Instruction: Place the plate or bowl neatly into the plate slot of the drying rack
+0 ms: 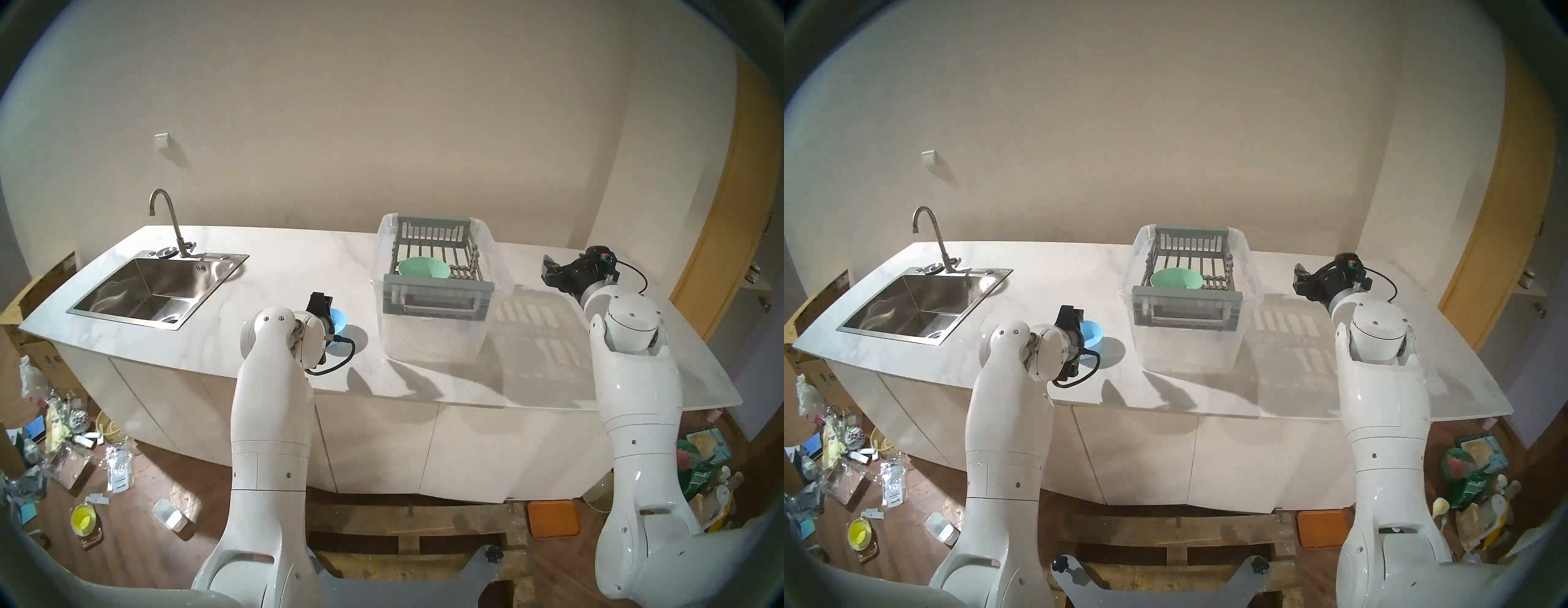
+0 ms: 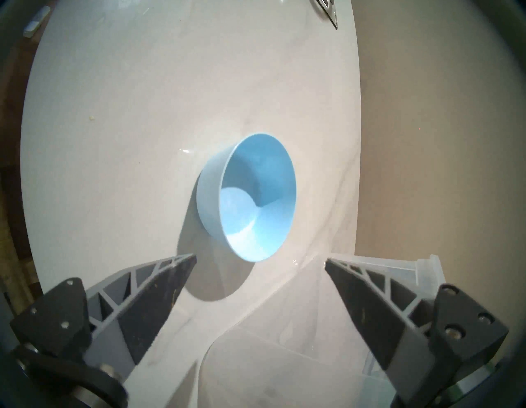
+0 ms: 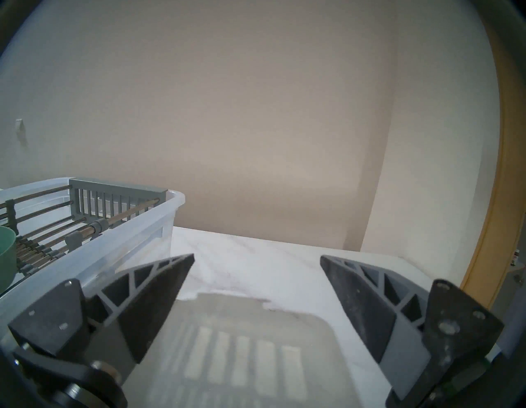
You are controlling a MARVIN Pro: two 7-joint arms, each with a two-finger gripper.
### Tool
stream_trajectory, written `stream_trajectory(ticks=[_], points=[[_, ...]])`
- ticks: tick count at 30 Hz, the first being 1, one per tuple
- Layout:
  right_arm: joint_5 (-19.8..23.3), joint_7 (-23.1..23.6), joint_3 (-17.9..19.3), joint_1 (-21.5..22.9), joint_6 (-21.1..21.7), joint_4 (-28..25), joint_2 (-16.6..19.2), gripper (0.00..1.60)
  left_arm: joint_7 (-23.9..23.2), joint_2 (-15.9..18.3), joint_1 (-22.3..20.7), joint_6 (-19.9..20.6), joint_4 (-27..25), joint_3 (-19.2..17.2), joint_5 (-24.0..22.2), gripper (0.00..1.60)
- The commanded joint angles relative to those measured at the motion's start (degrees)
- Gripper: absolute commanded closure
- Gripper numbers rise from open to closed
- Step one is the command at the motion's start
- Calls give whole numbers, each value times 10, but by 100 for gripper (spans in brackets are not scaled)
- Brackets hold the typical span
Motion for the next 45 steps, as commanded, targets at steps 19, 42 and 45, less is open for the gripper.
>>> stream_trajectory(ticks=[19, 42, 45], points=[[0, 0, -1, 12, -12, -14, 2, 0, -34, 25, -40, -54, 54, -27, 38, 0], [0, 0, -1, 12, -11, -14, 2, 0, -85, 47, -83, -45, 170, -27, 23, 0], [0, 0, -1, 12, -11, -14, 2, 0, -92, 49, -92, -40, 192, -29, 13, 0]])
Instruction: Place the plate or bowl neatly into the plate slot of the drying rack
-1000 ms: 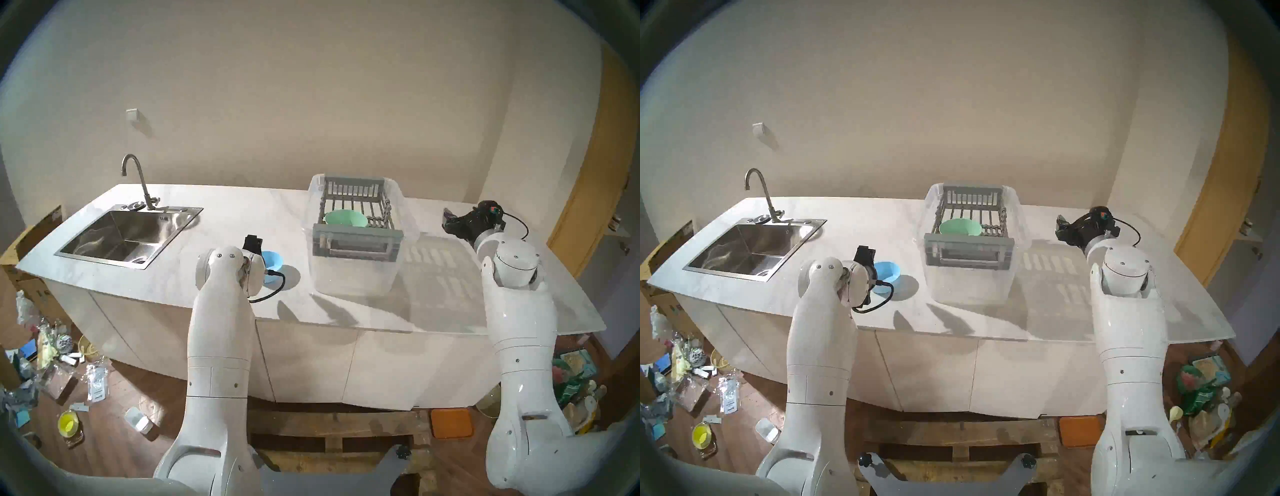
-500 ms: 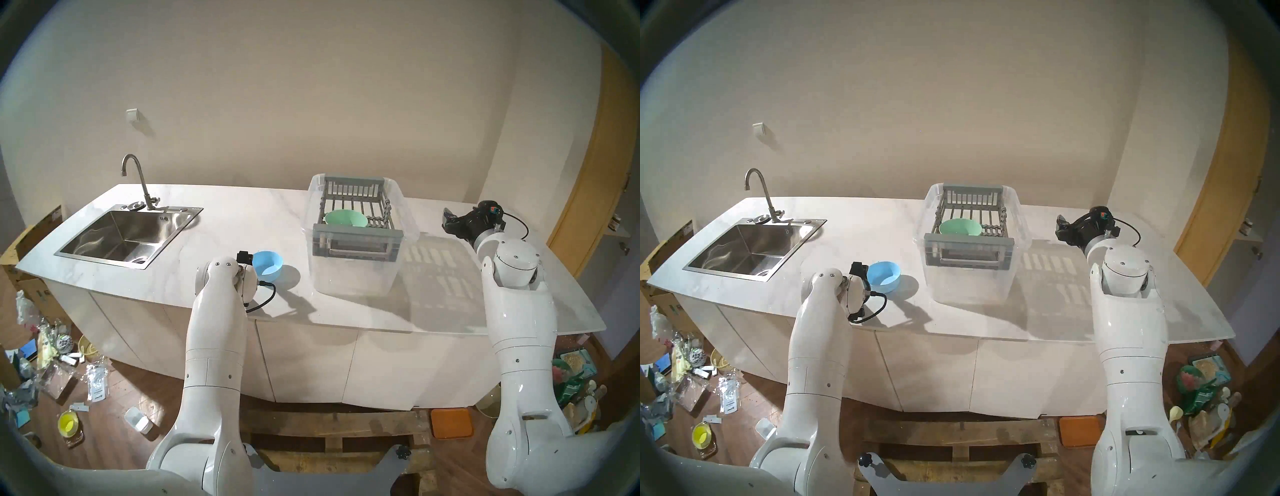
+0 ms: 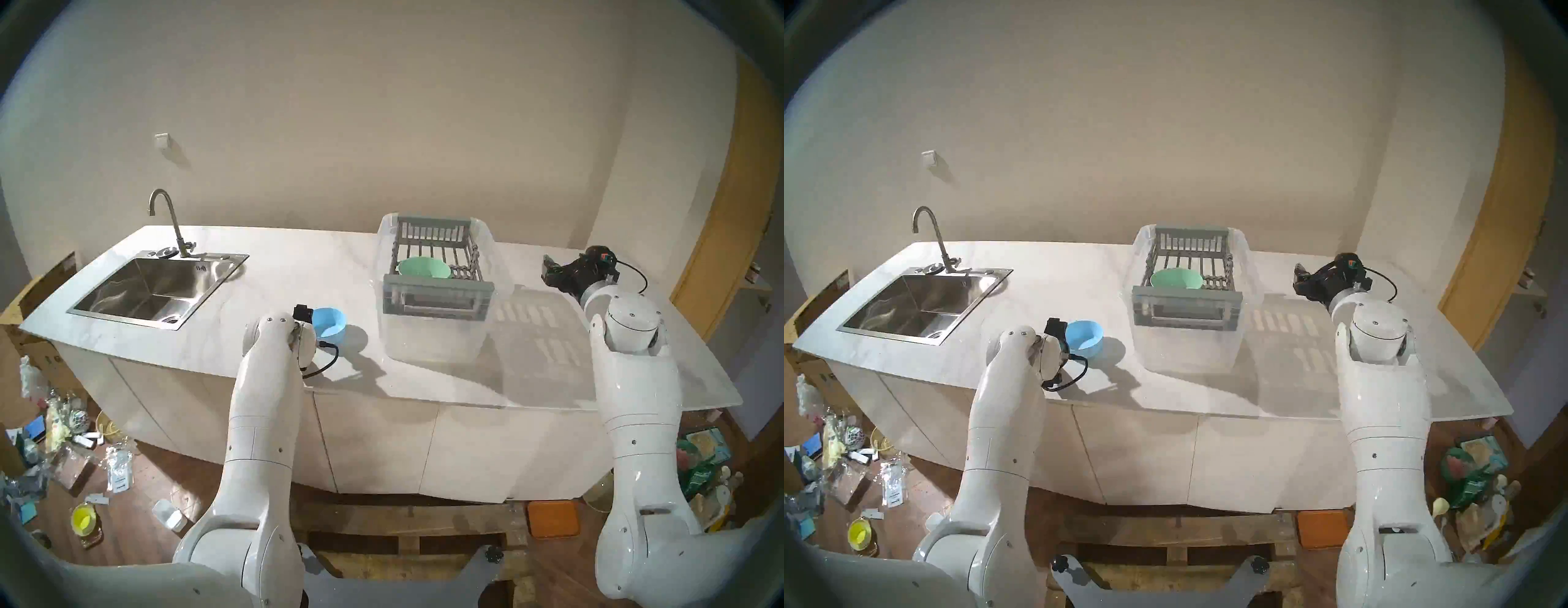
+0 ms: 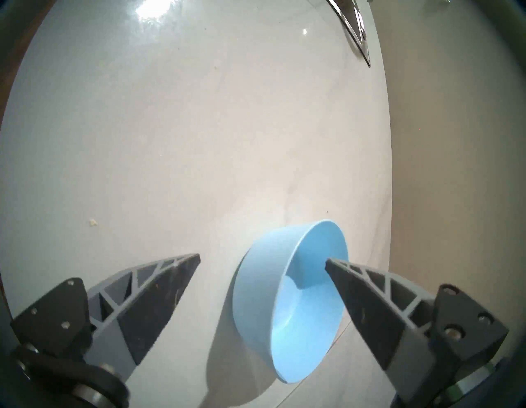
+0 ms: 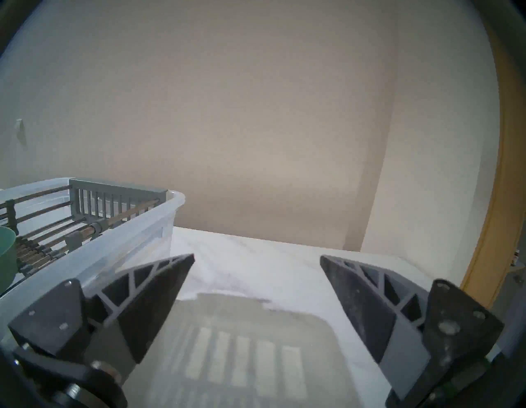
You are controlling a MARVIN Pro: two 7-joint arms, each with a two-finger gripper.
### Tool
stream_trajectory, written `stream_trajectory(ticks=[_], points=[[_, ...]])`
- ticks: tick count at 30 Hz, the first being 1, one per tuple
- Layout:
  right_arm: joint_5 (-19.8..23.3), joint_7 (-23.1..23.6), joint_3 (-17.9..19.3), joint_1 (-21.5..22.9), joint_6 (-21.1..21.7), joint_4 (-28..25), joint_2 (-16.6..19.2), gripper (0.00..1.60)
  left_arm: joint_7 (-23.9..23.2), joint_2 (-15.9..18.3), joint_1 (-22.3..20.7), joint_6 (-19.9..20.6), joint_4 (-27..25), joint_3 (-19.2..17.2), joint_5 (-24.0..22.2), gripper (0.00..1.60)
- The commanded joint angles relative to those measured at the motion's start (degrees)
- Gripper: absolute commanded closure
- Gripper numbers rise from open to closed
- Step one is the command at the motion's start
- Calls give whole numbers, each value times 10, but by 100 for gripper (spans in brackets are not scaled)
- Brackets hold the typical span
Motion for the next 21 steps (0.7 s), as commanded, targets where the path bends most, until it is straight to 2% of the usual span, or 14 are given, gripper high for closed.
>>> stream_trajectory(ticks=[1, 9, 10, 16, 21], points=[[0, 0, 0, 12, -11, -14, 2, 0, -27, 0, -29, 11, 23, 0, -15, 0], [0, 0, -1, 12, -12, -14, 2, 0, -42, -2, -53, 30, 82, 1, -36, 0], [0, 0, -1, 12, -12, -14, 2, 0, -42, -5, -55, 27, 86, -2, -39, 160], [0, 0, -1, 12, -11, -14, 2, 0, -54, -2, -58, 29, 88, 0, -42, 160], [0, 0, -1, 12, -10, -14, 2, 0, -69, 12, -56, 14, 64, 22, -10, 160]])
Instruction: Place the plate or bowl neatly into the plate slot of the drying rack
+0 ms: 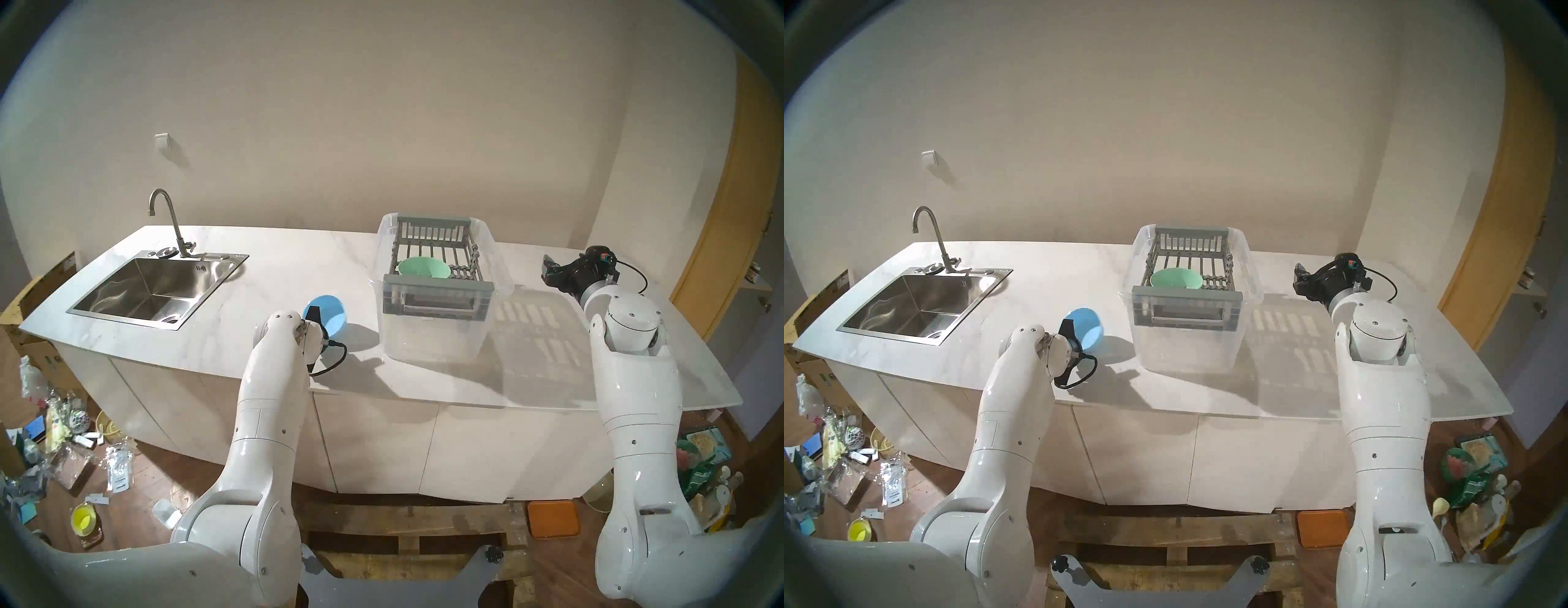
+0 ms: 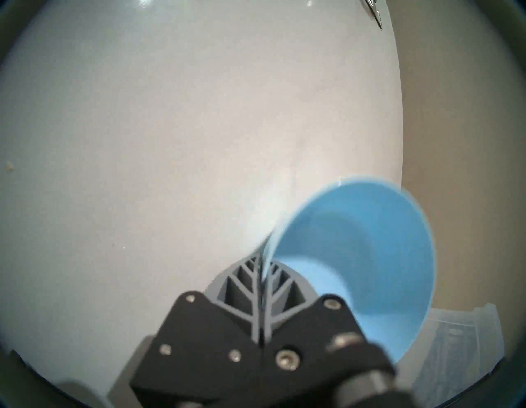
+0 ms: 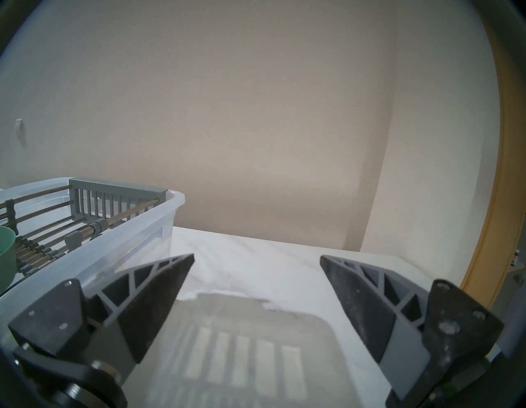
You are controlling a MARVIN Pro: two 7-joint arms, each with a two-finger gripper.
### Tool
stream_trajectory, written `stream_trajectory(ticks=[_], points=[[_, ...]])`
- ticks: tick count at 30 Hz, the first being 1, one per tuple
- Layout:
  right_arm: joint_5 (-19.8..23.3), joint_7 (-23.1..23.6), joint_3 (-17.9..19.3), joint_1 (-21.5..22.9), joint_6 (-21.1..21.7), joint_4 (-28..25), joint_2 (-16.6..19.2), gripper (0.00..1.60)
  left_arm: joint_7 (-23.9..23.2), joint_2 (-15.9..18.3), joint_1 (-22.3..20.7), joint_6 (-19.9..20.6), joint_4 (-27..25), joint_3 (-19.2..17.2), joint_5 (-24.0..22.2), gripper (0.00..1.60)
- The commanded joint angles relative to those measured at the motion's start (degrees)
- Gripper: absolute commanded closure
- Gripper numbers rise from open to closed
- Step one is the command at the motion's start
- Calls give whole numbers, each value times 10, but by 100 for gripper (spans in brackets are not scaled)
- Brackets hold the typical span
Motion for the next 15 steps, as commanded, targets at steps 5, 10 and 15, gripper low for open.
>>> stream_trajectory(ticks=[5, 10, 15], points=[[0, 0, -1, 12, -9, -14, 2, 0, -34, 25, -7, -21, -69, 45, 56, 160], [0, 0, -1, 12, -9, -14, 2, 0, -35, 41, 4, -24, -131, 63, 77, 160], [0, 0, -1, 12, -10, -14, 2, 0, -35, 66, 3, 14, -186, 72, 72, 160]])
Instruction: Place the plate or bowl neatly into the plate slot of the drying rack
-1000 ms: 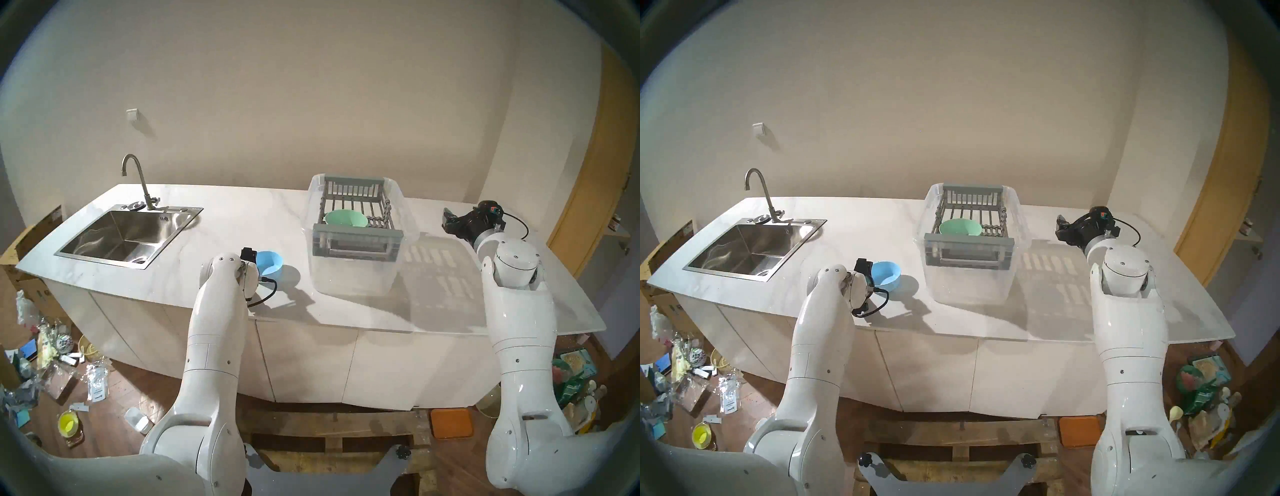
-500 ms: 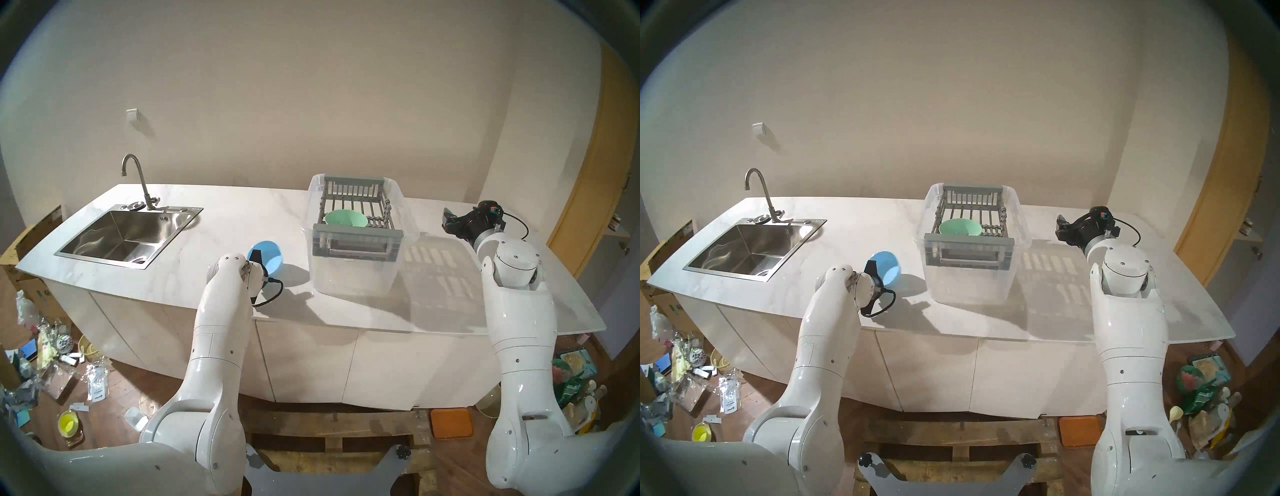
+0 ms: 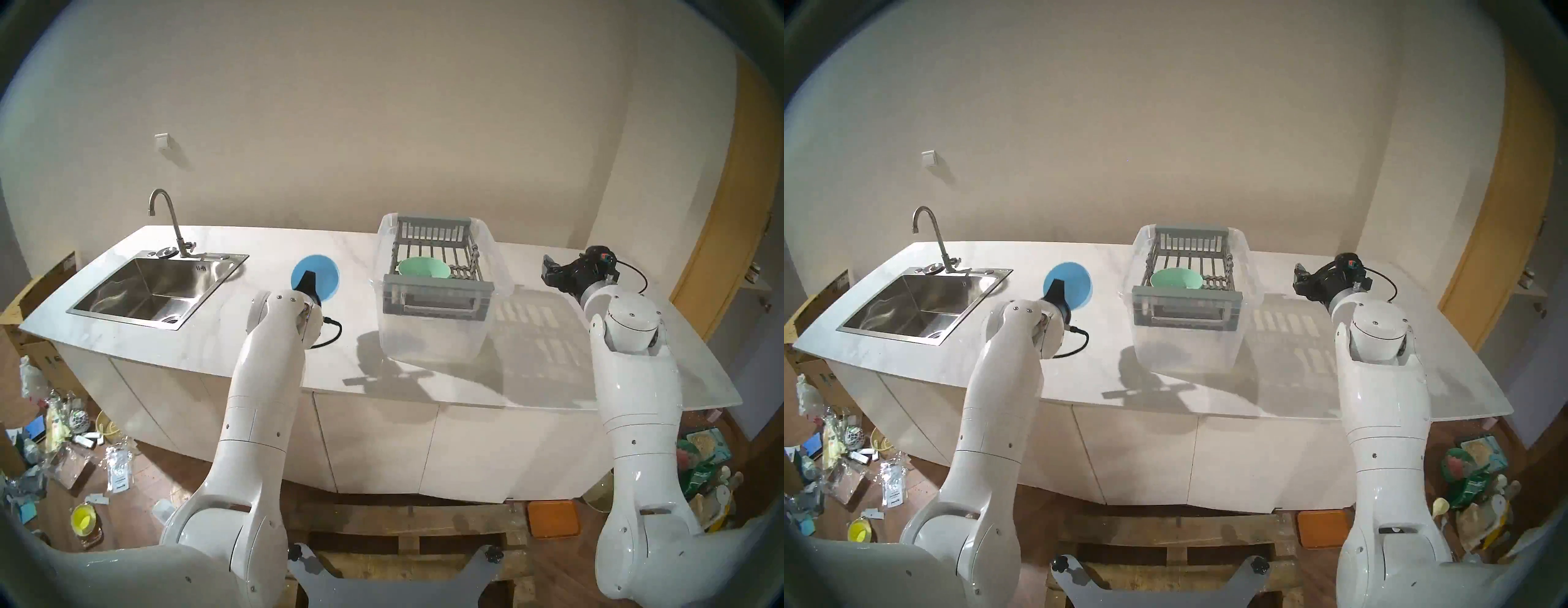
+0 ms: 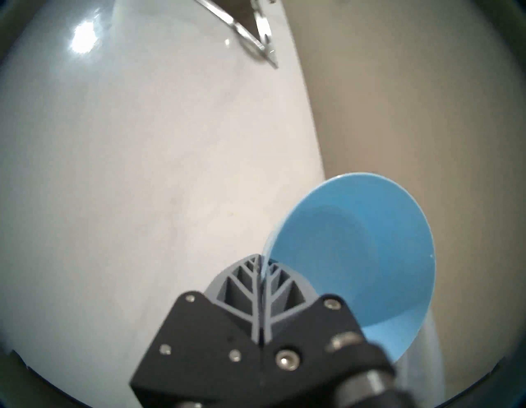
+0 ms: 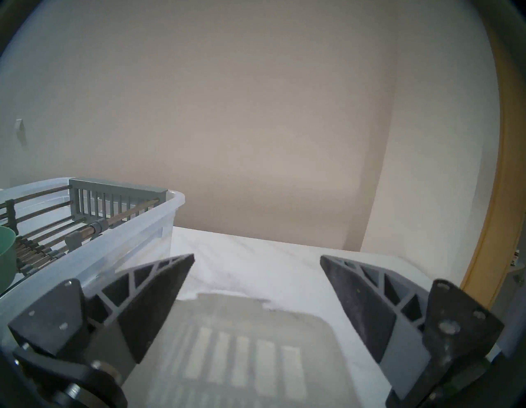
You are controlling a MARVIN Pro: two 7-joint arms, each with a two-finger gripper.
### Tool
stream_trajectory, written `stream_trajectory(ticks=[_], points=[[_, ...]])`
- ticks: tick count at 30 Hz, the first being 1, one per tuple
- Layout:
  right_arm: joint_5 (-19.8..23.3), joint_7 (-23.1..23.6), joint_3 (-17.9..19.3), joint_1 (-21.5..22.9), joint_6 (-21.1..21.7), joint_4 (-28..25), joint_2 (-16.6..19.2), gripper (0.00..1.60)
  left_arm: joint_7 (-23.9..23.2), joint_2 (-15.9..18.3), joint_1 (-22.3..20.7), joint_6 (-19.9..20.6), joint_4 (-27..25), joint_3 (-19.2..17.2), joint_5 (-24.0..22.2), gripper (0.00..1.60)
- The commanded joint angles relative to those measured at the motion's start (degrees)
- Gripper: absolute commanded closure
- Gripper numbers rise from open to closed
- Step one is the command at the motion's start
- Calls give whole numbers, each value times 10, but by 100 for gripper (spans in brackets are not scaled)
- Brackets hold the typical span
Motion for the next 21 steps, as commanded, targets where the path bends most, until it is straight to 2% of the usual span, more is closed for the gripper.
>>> stream_trajectory(ticks=[1, 4, 9, 14, 16, 17, 19, 21], points=[[0, 0, 0, 12, -11, -14, 2, 0, -15, 29, -16, 39, -25, 8, -2, 160], [0, 0, -1, 12, -10, -14, 2, 0, -13, 51, -44, 90, -16, 8, -39, 160], [0, 0, -1, 12, -10, -14, 2, 0, -15, 78, -100, 178, 5, 15, -56, 160], [0, 0, -1, 12, -10, -14, 2, 0, -9, 76, -149, 243, 18, 17, -65, 160], [0, 0, -1, 12, -10, -14, 2, 0, -5, 72, -178, 284, 34, 21, -72, 160], [0, 0, -1, 12, -10, -14, 2, 0, -5, 72, -178, 284, 34, 21, -72, 160], [0, 0, -1, 12, -11, -14, 2, 0, 9, 64, -207, 312, 56, 21, -80, 160], [0, 0, -1, 12, -10, -14, 2, 0, 4, 62, -231, 320, 74, 30, -66, 160]])
